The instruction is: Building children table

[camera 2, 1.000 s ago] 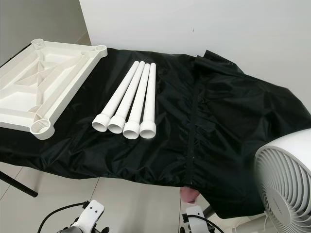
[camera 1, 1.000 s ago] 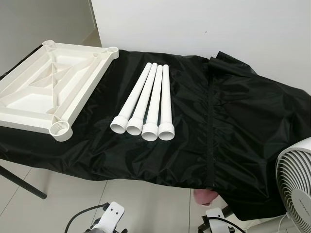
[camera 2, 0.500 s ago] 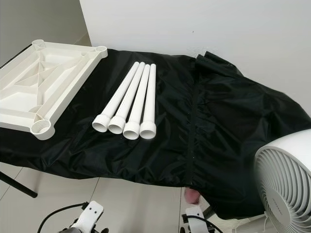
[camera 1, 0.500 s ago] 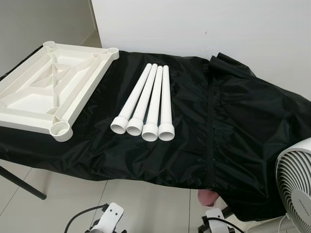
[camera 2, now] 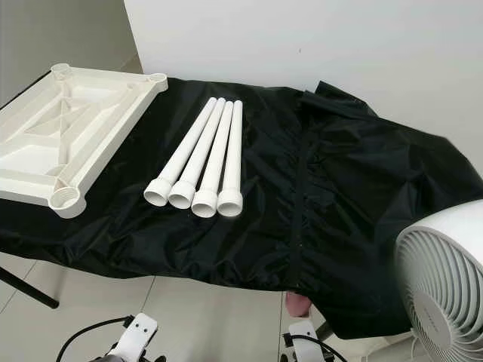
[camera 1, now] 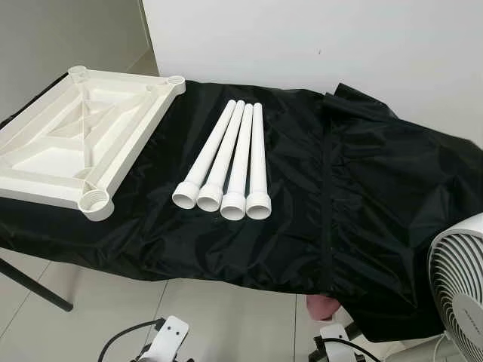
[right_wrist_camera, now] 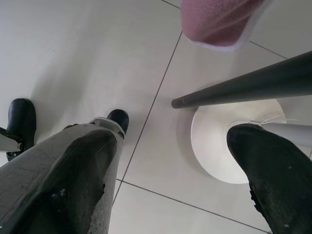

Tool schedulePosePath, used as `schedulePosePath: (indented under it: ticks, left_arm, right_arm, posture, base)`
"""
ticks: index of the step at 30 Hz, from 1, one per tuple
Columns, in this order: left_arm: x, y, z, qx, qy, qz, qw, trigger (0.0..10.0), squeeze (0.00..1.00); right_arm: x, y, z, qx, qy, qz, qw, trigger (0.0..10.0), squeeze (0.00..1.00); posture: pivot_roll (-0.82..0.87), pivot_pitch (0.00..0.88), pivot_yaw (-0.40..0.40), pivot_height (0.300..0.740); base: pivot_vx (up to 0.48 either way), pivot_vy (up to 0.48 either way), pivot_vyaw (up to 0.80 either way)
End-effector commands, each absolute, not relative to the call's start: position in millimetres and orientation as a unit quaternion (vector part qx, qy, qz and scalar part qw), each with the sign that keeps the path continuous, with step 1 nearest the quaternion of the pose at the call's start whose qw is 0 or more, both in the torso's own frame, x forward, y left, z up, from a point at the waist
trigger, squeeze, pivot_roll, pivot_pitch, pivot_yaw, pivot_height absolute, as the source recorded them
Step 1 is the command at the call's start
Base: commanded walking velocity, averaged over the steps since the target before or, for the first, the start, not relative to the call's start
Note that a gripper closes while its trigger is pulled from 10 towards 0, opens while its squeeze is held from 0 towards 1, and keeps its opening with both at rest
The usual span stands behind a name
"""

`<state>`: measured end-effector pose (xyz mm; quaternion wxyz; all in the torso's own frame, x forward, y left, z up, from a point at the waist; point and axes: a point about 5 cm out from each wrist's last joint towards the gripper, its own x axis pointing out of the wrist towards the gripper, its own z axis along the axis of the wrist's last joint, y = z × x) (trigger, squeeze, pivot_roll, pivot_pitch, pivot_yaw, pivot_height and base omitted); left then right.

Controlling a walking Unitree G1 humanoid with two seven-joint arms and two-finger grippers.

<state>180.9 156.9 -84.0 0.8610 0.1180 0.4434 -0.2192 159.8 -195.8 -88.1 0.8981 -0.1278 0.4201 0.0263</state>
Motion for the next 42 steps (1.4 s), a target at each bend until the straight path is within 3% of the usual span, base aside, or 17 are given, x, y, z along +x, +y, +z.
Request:
schedulePosePath:
  ticks: [1, 37, 42]
  left_arm:
    - [175.0, 161.2, -87.3, 0.121, 0.457, -0.202, 0.858, 10.0, 0.00]
    - [179.9, 160.9, -85.2, 0.117, 0.453, -0.198, 0.861, 10.0, 0.00]
    - [179.5, 161.8, -85.4, 0.120, 0.453, -0.197, 0.861, 10.0, 0.00]
  right_arm:
    - [145.5, -192.4, -95.4, -0.129, 0.449, 0.034, 0.884, 10.0, 0.00]
    - [143.6, -193.5, -96.3, -0.129, 0.455, 0.029, 0.881, 10.0, 0.00]
    - [143.1, -192.9, -96.6, -0.129, 0.455, 0.029, 0.881, 10.0, 0.00]
  posture:
    - [-0.09, 0.023, 0.027, 0.740]
    - [-0.09, 0.023, 0.025, 0.740]
    - [-0.09, 0.024, 0.025, 0.740]
  base:
    - [0.000, 0.259, 0.00]
    - [0.000, 0.414, 0.00]
    - [0.000, 0.000, 0.00]
